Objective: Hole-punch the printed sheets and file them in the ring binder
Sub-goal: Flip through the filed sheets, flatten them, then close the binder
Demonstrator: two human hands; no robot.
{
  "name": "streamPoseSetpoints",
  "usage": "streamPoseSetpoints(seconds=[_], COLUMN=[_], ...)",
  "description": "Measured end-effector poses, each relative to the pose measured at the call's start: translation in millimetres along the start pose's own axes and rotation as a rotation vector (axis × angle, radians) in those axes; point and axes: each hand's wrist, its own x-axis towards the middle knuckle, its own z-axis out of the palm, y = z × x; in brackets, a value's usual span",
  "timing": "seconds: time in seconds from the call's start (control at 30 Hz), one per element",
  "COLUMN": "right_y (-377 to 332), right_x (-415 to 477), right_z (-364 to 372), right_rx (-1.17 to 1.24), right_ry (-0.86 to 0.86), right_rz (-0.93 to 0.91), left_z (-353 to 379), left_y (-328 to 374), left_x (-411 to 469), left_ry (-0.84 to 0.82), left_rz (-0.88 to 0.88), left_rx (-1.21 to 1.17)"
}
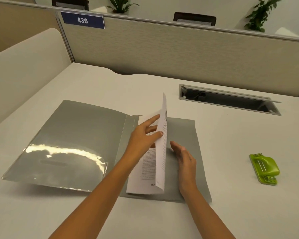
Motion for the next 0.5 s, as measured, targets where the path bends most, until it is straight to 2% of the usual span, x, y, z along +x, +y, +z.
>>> streamPoseSetpoints(seconds=[0.1, 0.2, 0.33, 0.4, 0.5], right_y=[-5.7, -14.3, -22.8, -24.2, -21.6], right_x=[5.0, 10.5, 19.6, 21.6, 19.9], right_z=[-1.9, -8.3, -26.6, -37.6, -50.7], right_rx=[0.123, 0.326, 0.402, 0.332, 0.013], right_ry=[-0.009, -0.058, -0.122, -0.162, -0.226], right_rz=[0.043, 0.248, 0.38, 0.356, 0.234], left_z=[12.5, 22.6, 23.0, 17.4, 8.5], left_y=[-7.2, -16.6, -31.5, -41.5, -59.4], left_x=[-1.2, -2.6, -4.1, -6.6, -11.2], left_ry=[-0.057, -0.108, -0.11, -0.118, -0.136], left_rz=[0.001, -0.058, -0.059, -0.015, 0.094], left_rx=[-0.044, -0.103, 0.087, 0.207, 0.485])
